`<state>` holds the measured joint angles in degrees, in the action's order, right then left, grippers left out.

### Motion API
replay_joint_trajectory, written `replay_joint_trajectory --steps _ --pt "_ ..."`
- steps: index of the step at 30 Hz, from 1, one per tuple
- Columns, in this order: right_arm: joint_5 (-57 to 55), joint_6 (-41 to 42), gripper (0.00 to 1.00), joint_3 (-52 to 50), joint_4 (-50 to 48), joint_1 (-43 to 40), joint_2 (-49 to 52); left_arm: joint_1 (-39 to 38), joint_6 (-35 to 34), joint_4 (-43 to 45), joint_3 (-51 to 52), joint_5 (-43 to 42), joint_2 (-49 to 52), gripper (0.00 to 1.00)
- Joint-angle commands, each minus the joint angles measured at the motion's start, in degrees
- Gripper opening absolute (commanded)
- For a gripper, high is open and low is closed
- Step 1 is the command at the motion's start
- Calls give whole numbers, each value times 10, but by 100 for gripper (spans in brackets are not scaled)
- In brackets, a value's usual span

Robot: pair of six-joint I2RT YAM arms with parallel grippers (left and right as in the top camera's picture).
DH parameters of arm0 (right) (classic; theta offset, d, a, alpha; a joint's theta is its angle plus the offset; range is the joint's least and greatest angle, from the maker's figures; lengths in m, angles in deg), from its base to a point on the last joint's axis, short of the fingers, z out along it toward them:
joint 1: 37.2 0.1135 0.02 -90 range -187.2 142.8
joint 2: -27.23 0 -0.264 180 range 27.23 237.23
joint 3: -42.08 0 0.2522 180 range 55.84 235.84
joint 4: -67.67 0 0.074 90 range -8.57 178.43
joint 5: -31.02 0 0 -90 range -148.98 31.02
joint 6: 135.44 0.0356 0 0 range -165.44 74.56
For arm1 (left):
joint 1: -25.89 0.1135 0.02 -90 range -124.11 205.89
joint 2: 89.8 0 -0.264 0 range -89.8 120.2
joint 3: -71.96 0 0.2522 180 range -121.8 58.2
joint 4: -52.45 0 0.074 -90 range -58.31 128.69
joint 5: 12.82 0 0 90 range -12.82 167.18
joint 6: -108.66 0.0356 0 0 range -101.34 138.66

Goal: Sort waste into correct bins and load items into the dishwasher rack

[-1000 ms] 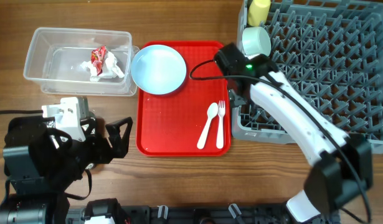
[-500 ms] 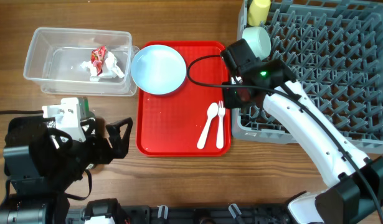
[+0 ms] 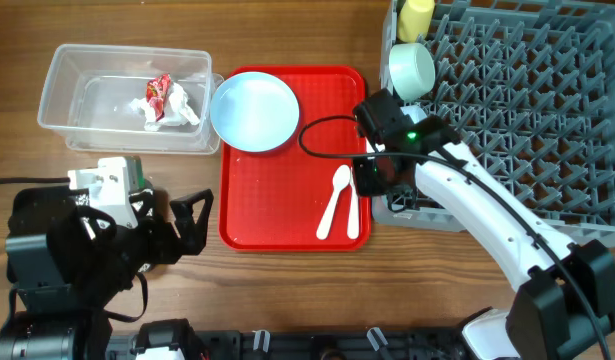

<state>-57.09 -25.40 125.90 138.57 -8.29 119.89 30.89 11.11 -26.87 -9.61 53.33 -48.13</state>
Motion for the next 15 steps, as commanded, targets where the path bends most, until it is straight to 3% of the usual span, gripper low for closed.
replay_joint_trajectory --steps 1,15 --pt "-21 -3 4 -3 8 2 -2 4 9 2 -7 -7 0 100" --pt "-85 6 4 -3 41 2 -2 4 9 2 -7 -7 0 100"
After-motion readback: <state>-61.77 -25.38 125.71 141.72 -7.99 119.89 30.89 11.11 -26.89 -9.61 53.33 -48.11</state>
